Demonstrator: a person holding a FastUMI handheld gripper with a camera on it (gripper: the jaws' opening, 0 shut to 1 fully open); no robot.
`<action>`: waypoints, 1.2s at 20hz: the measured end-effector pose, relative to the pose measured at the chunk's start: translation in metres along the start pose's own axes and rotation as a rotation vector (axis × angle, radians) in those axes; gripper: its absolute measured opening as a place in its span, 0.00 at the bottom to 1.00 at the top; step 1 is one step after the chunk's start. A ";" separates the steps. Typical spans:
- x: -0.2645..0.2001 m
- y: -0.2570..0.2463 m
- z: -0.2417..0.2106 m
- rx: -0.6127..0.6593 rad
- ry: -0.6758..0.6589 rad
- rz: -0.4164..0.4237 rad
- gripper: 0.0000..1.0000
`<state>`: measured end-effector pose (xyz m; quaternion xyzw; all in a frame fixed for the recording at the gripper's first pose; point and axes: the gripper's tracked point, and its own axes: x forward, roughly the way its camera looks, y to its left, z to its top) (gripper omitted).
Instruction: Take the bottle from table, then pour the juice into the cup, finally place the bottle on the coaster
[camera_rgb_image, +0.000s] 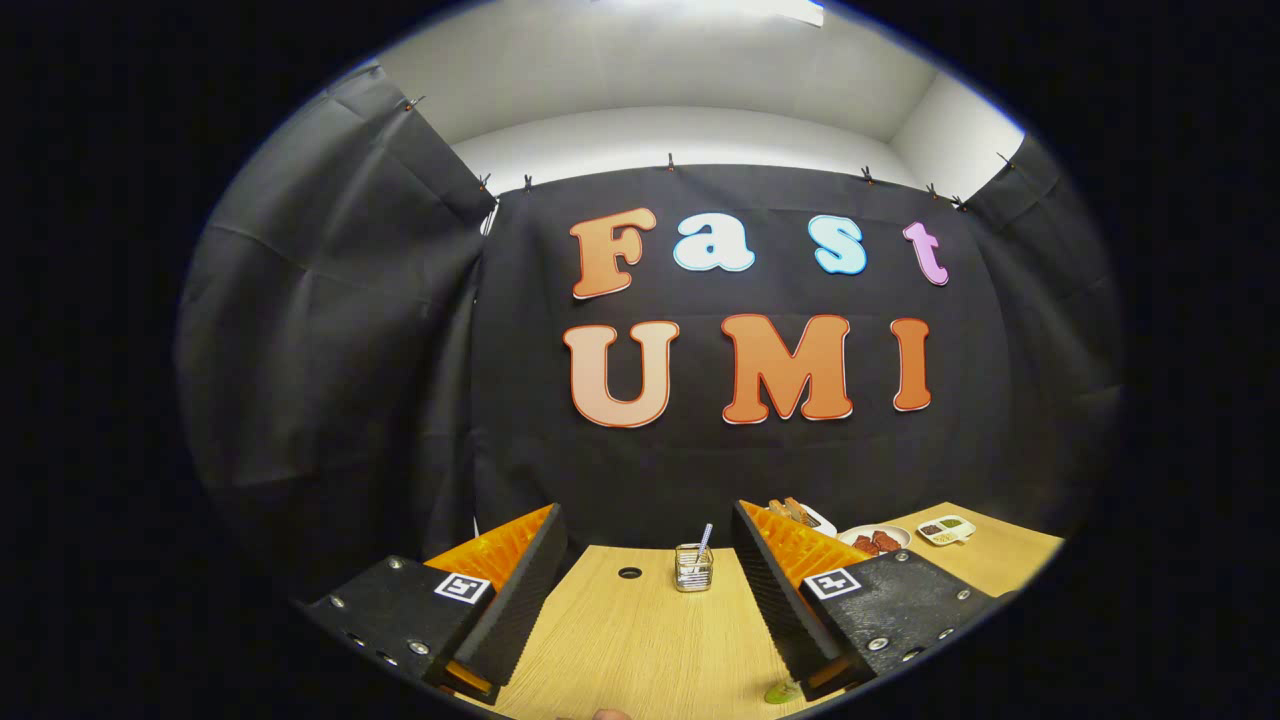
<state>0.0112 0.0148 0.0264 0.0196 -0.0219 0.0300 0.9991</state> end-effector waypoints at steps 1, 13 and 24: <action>-0.003 0.001 0.005 -0.004 -0.006 0.004 0.98; -0.020 -0.031 -0.028 -0.043 0.074 -0.078 0.98; -0.046 -0.114 -0.094 0.016 0.155 -0.250 0.98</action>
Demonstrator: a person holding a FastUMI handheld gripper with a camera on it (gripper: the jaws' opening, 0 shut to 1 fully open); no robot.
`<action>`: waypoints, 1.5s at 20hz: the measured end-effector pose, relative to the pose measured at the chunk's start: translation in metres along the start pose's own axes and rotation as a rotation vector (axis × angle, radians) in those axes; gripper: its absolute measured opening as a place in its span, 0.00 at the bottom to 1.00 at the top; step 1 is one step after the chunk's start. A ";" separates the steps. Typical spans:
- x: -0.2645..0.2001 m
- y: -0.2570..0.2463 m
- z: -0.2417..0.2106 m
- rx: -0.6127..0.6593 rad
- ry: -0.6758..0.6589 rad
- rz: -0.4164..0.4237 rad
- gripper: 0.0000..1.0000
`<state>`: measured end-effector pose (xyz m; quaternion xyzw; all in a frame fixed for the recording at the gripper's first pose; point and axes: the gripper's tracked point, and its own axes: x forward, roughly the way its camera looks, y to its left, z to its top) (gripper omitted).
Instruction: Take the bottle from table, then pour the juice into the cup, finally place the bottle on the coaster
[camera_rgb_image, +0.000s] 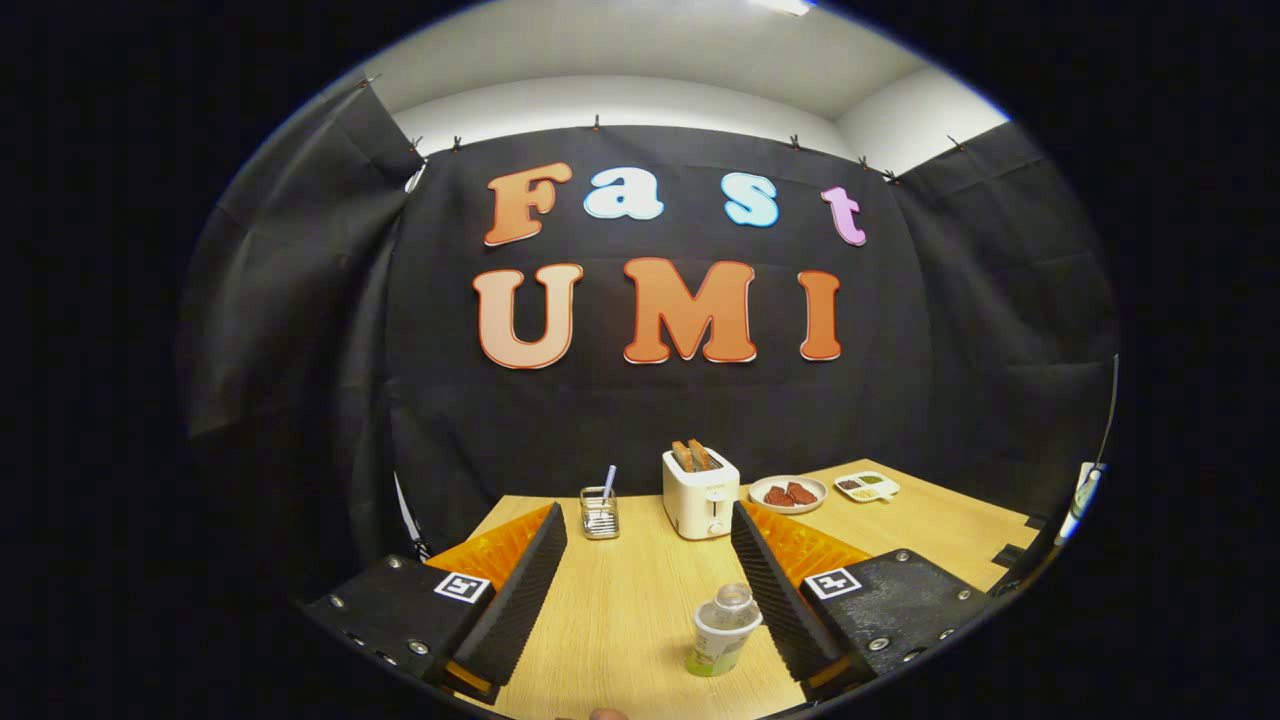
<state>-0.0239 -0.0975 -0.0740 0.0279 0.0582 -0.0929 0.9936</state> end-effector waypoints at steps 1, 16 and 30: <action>-0.001 -0.009 -0.010 0.011 0.016 -0.016 0.98; 0.021 -0.052 -0.131 -0.011 0.177 -0.082 0.98; 0.063 -0.057 -0.187 -0.083 0.241 -0.057 0.99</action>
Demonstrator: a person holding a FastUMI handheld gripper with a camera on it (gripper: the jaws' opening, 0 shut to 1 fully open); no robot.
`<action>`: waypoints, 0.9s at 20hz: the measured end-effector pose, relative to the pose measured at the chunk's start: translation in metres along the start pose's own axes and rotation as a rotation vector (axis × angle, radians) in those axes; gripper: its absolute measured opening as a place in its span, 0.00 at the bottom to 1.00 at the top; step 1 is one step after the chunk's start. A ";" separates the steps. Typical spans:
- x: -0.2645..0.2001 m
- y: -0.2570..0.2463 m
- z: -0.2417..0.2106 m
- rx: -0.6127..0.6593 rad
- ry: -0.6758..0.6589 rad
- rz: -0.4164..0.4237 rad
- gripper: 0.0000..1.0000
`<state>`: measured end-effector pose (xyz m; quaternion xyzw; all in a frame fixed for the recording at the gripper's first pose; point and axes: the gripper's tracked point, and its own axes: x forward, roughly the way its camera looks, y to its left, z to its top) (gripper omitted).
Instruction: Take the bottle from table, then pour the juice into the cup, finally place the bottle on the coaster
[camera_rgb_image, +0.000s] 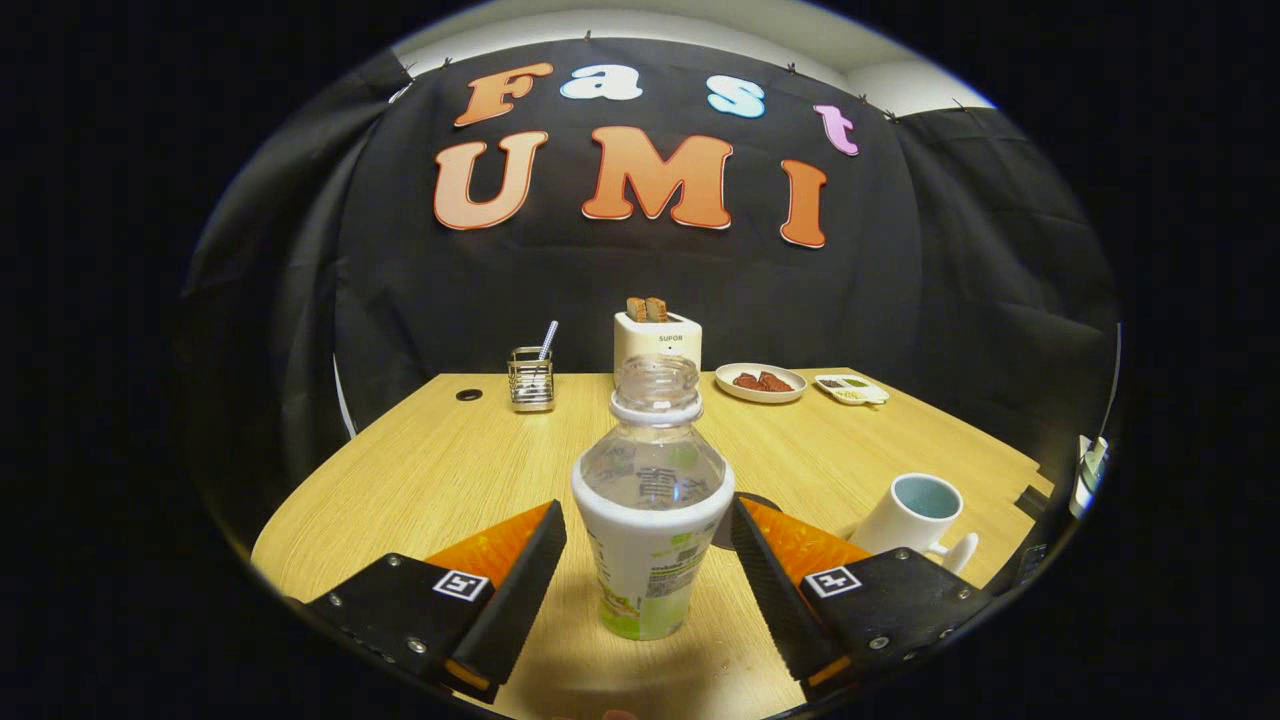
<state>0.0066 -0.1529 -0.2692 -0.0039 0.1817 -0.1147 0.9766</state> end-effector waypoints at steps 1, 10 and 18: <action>0.003 0.000 -0.002 0.001 0.002 0.000 0.99; 0.029 -0.006 -0.012 -0.017 -0.004 -0.001 0.97; 0.021 -0.005 -0.014 -0.021 -0.022 -0.003 0.59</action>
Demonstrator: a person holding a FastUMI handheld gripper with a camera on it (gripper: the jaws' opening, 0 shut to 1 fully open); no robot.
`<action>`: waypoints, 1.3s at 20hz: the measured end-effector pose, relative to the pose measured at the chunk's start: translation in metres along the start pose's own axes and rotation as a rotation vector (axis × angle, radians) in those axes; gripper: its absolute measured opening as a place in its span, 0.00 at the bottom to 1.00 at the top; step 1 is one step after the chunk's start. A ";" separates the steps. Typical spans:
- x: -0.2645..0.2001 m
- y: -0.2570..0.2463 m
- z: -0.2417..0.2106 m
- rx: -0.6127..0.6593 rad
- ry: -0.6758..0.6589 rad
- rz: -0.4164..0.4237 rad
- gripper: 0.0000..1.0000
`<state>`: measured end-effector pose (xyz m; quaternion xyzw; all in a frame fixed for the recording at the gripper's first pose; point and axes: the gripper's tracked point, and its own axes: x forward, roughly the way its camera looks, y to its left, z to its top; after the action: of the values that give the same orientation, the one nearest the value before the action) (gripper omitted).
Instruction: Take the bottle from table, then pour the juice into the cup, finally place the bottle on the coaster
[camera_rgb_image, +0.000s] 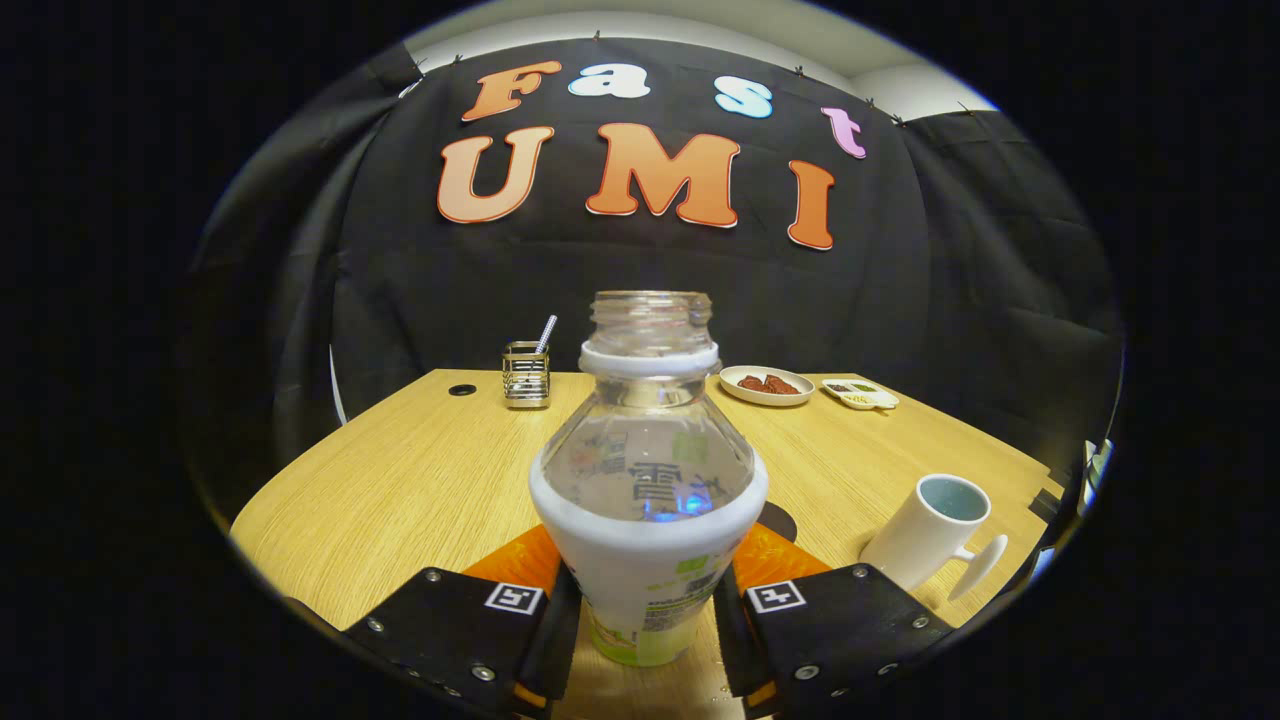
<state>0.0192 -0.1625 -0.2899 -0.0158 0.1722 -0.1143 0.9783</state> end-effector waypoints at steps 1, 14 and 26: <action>-0.003 -0.003 0.000 0.015 0.006 -0.011 0.58; -0.025 -0.023 0.048 0.317 -0.058 -0.019 0.56; -0.010 -0.039 0.070 0.661 -0.063 0.030 0.56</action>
<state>0.0254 -0.1989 -0.2178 0.3016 0.0957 -0.1489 0.9369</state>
